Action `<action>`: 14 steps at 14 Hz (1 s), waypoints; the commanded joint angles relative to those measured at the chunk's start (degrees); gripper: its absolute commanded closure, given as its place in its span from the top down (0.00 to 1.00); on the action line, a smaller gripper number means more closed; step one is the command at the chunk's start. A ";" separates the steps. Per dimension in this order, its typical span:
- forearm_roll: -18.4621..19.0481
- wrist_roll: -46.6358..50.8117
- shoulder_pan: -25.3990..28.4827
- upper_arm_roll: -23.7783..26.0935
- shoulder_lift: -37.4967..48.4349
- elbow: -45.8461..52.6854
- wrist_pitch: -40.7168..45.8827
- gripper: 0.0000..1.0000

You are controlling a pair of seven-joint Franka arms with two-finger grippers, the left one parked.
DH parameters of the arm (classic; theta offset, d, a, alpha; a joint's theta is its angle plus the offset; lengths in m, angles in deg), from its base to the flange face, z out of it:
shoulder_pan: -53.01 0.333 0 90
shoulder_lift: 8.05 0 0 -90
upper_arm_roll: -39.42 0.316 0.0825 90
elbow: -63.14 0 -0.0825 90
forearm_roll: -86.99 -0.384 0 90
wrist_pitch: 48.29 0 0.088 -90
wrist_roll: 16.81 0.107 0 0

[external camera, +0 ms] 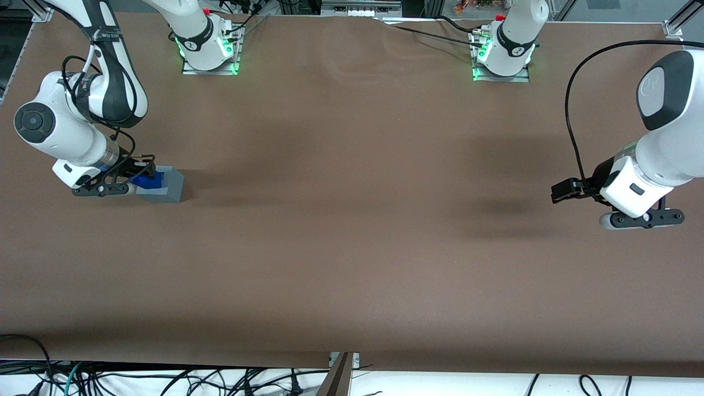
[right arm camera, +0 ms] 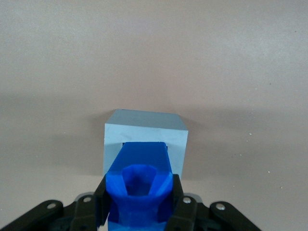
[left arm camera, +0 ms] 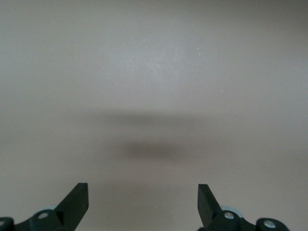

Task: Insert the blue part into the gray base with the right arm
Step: 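Lower and press the blue part down into the gray base hole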

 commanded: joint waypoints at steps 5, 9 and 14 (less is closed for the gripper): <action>-1.03 -0.51 0.07 -0.03 1.10 -1.77 -0.36 0.13; -1.90 -0.42 0.07 0.06 1.01 -1.77 -0.54 0.13; -2.52 -0.77 0.16 0.06 0.57 -1.77 -0.63 0.13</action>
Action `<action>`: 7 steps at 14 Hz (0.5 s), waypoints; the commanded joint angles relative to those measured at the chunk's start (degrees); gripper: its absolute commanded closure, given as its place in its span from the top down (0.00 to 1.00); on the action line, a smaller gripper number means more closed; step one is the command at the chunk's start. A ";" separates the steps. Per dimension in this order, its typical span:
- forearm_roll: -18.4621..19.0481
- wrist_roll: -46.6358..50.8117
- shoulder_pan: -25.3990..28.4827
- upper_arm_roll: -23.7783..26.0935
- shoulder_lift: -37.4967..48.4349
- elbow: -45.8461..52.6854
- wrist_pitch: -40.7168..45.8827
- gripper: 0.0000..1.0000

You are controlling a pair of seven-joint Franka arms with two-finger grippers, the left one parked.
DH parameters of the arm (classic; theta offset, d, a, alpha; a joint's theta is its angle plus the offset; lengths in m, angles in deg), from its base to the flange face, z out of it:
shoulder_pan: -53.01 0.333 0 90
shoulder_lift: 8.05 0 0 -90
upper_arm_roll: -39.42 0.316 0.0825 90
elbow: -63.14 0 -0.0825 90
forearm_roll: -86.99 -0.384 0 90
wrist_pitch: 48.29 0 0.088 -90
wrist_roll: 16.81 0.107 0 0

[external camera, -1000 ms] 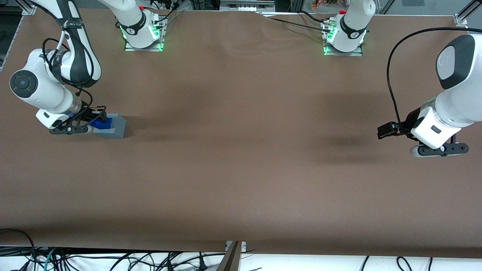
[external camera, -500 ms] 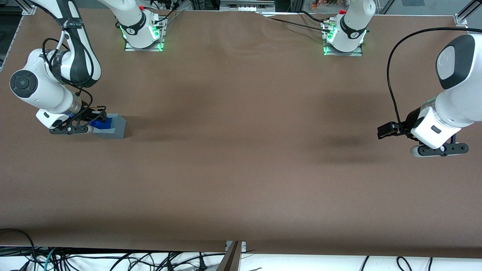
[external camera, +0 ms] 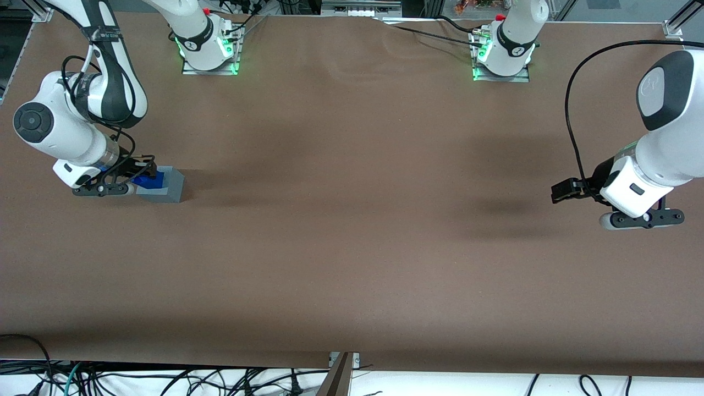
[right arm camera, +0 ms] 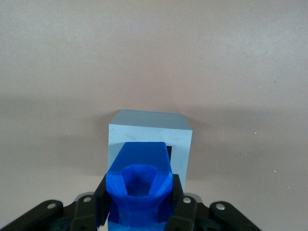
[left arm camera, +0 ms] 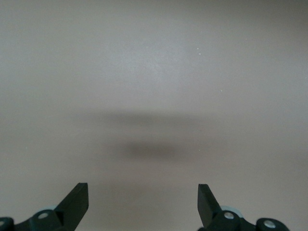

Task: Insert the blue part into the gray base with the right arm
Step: 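Lower and press the blue part down into the gray base hole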

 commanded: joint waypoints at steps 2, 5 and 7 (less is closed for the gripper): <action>-1.21 -0.86 0.15 0.06 0.20 -1.71 -0.92 0.13; -1.21 -0.77 0.06 0.06 0.03 -1.71 -0.84 0.13; -1.21 -0.77 0.15 0.06 -0.06 -1.79 -0.83 0.13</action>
